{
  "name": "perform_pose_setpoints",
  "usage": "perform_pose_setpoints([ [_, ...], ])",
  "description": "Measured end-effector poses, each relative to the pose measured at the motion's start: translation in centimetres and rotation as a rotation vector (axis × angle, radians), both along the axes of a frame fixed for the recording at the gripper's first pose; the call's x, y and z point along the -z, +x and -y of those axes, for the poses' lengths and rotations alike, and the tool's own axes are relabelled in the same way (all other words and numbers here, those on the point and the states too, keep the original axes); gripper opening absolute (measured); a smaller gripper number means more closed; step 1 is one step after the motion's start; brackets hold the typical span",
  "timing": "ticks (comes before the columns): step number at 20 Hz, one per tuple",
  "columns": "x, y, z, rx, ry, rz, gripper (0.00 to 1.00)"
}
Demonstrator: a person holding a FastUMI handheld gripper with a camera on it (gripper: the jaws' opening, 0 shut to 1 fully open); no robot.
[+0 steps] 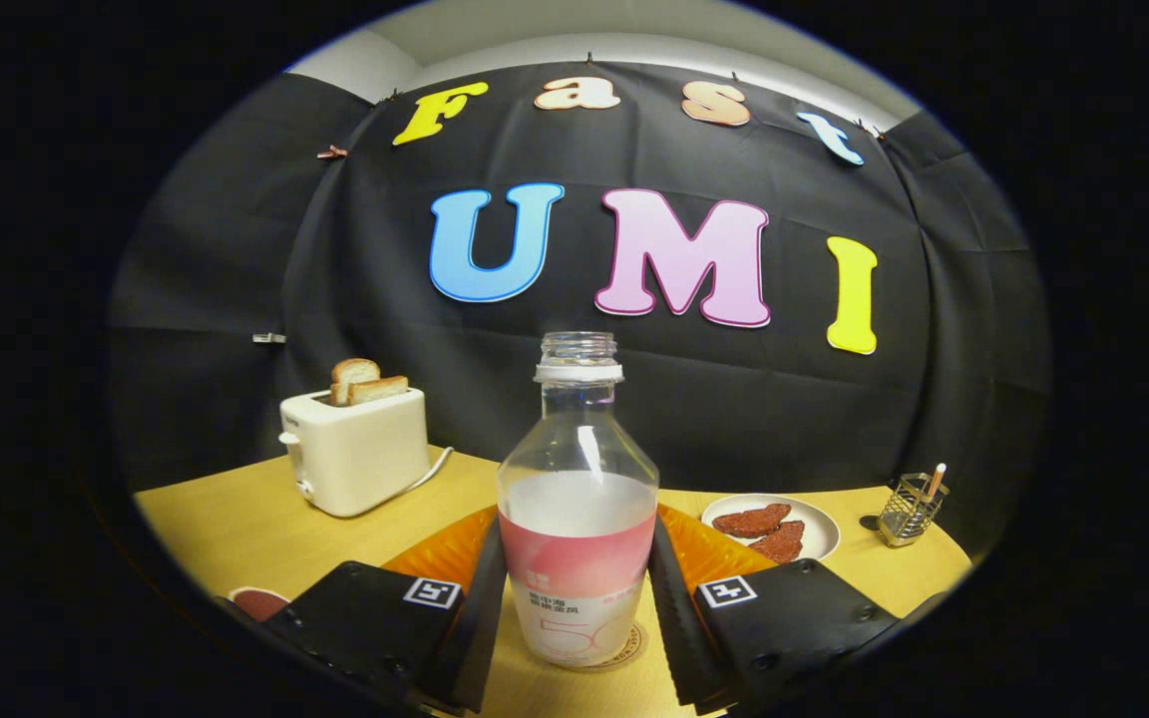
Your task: Take the bottle from table, then pour the juice into the cup, finally place the bottle on the coaster
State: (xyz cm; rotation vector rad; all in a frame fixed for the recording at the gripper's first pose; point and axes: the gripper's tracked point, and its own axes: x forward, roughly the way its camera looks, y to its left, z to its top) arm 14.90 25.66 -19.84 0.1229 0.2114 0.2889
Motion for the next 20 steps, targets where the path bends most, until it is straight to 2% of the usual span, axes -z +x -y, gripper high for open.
perform_pose_setpoints([
  [7, 4.7, 1.6, -0.2, 0.026, -0.007, -0.008, 0.71],
  [20, 6.5, 2.1, 0.6, 0.072, -0.021, 0.005, 0.73],
])
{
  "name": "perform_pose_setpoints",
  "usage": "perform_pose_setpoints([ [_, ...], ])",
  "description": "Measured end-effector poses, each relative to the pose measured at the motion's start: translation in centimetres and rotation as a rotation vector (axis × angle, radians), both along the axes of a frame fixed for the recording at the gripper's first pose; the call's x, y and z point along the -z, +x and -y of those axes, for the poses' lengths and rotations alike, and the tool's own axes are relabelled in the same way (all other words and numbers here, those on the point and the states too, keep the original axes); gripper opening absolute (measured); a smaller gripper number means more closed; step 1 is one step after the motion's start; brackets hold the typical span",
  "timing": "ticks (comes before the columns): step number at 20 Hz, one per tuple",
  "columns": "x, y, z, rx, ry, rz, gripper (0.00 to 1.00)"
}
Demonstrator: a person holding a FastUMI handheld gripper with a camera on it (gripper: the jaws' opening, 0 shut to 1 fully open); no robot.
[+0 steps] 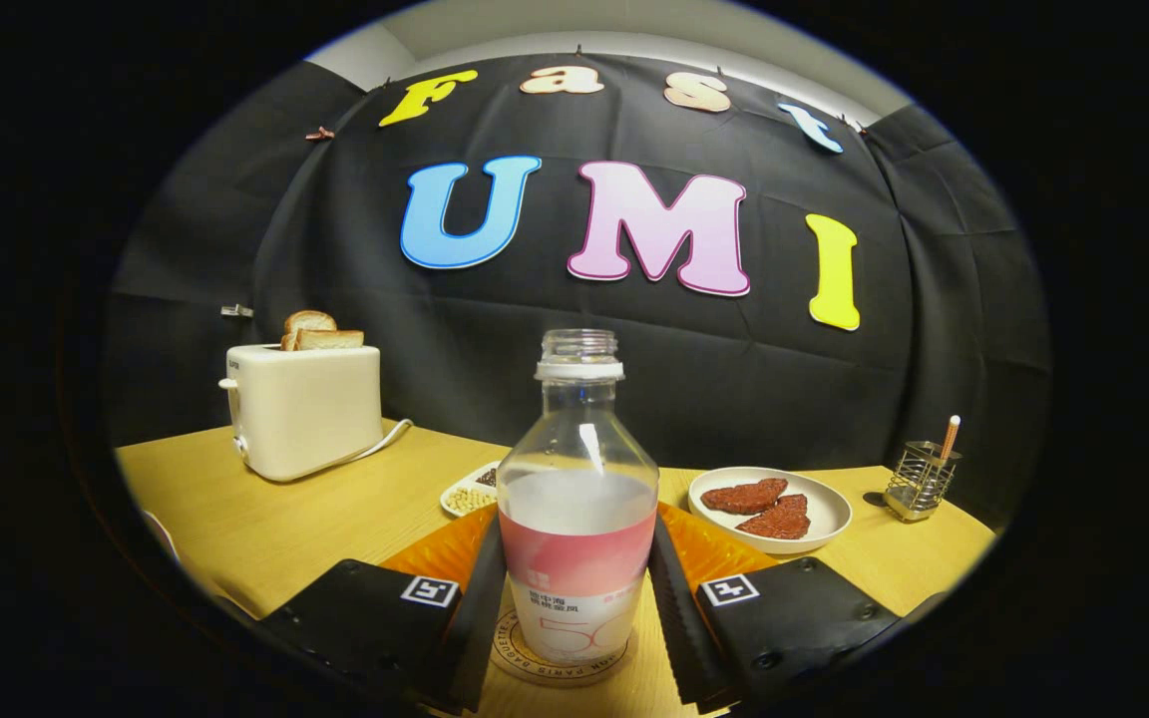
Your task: Take the bottle from table, then pour the juice into the cup, finally place the bottle on the coaster
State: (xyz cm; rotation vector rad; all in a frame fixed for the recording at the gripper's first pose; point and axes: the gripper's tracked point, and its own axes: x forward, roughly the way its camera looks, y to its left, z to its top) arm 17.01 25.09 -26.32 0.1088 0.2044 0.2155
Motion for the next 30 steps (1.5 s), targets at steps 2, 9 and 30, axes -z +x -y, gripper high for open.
perform_pose_setpoints([
  [2, 0.0, -0.1, 0.1, 0.003, 0.004, -0.001, 0.74],
  [9, 1.3, -0.9, 0.2, -0.006, 0.019, -0.065, 0.82],
  [30, -1.5, -8.7, 5.8, 0.043, 0.017, -0.111, 0.98],
])
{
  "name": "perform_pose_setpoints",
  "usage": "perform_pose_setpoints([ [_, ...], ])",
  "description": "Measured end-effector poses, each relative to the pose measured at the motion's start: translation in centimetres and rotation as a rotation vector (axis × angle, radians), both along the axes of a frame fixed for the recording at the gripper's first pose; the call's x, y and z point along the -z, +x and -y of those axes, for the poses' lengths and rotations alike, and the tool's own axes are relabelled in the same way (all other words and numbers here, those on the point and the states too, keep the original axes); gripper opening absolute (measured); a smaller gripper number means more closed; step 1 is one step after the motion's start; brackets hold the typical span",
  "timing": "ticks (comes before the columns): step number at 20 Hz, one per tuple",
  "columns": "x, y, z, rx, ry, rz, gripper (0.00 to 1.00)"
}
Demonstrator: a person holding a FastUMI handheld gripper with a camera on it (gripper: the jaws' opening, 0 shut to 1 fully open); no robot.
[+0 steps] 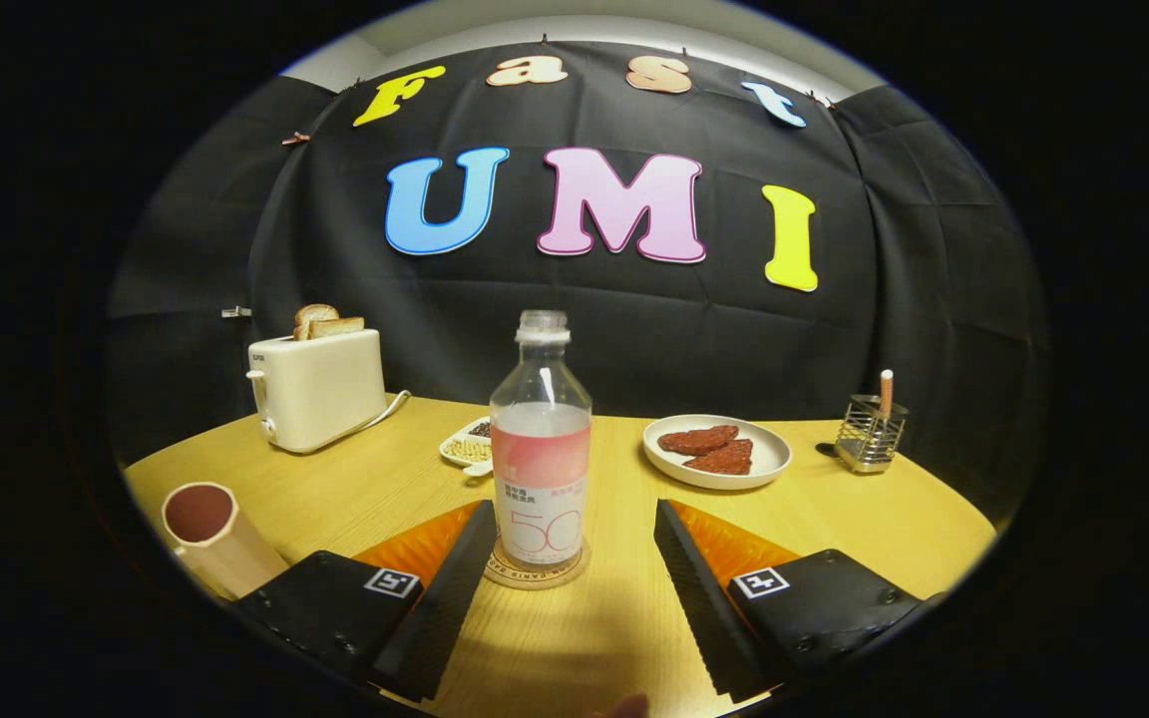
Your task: Take the bottle from table, then pour the juice into the cup, finally place the bottle on the coaster
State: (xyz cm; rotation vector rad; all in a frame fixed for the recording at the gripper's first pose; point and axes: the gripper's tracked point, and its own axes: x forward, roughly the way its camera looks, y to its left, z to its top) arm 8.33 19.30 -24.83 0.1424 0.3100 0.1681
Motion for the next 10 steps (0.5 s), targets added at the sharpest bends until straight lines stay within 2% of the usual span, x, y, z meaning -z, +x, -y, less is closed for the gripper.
perform_pose_setpoints([
  [10, -10.1, -4.3, 7.1, 0.078, -0.053, 0.038, 0.98],
])
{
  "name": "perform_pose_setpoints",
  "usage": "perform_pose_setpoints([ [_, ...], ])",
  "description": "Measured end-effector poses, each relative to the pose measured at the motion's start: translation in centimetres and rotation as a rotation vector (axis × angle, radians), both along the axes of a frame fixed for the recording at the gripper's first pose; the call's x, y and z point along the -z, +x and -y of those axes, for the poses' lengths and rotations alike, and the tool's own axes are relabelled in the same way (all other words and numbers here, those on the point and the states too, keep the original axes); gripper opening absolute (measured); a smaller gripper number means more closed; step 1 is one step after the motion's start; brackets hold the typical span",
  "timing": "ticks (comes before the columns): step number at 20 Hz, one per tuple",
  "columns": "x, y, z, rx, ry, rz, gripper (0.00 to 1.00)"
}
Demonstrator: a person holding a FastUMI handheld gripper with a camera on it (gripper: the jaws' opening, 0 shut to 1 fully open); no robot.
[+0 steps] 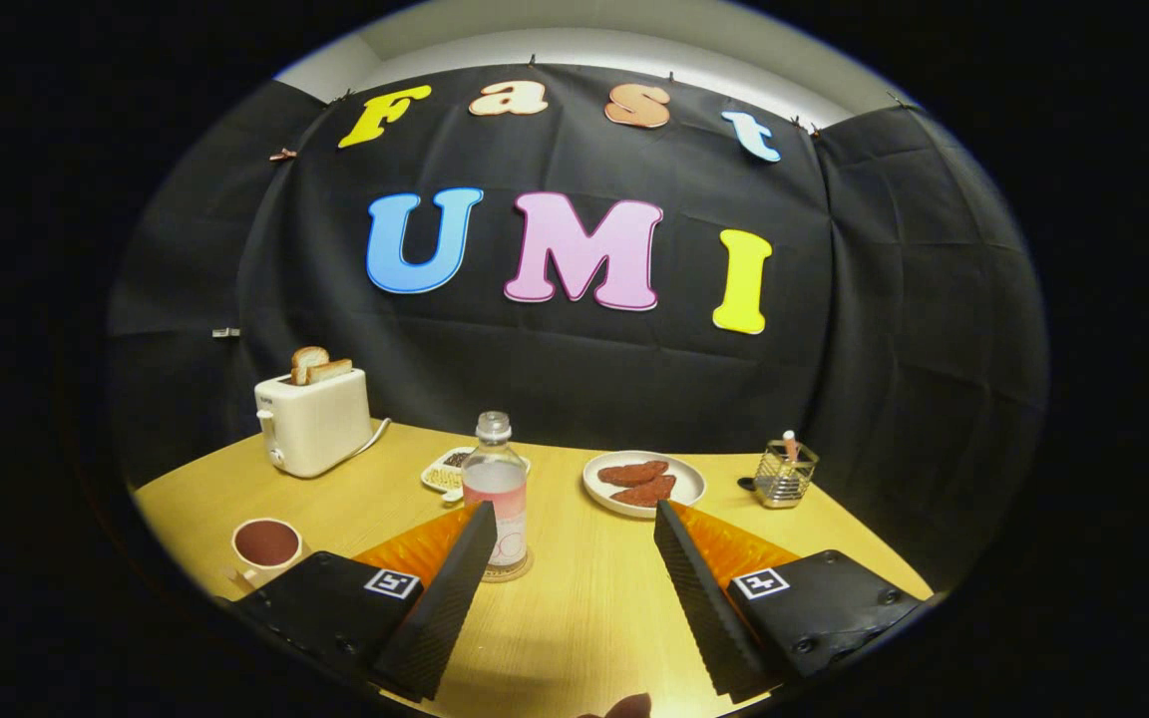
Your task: Take the bottle from table, then pour the juice into the cup, finally place the bottle on the coaster
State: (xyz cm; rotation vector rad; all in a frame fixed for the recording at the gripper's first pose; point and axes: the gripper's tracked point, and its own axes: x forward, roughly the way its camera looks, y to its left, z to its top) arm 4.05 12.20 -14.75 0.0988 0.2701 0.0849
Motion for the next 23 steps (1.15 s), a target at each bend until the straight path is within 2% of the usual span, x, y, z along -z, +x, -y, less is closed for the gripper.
perform_pose_setpoints([
  [3, -4.5, -0.4, 1.9, 0.019, -0.033, 0.048, 0.97],
  [9, -10.8, -1.8, 4.3, 0.074, -0.017, 0.069, 0.97],
  [15, -14.4, -4.2, 5.9, 0.098, -0.055, 0.100, 0.97],
  [23, -15.9, -5.3, 7.1, 0.126, -0.070, 0.134, 0.97],
])
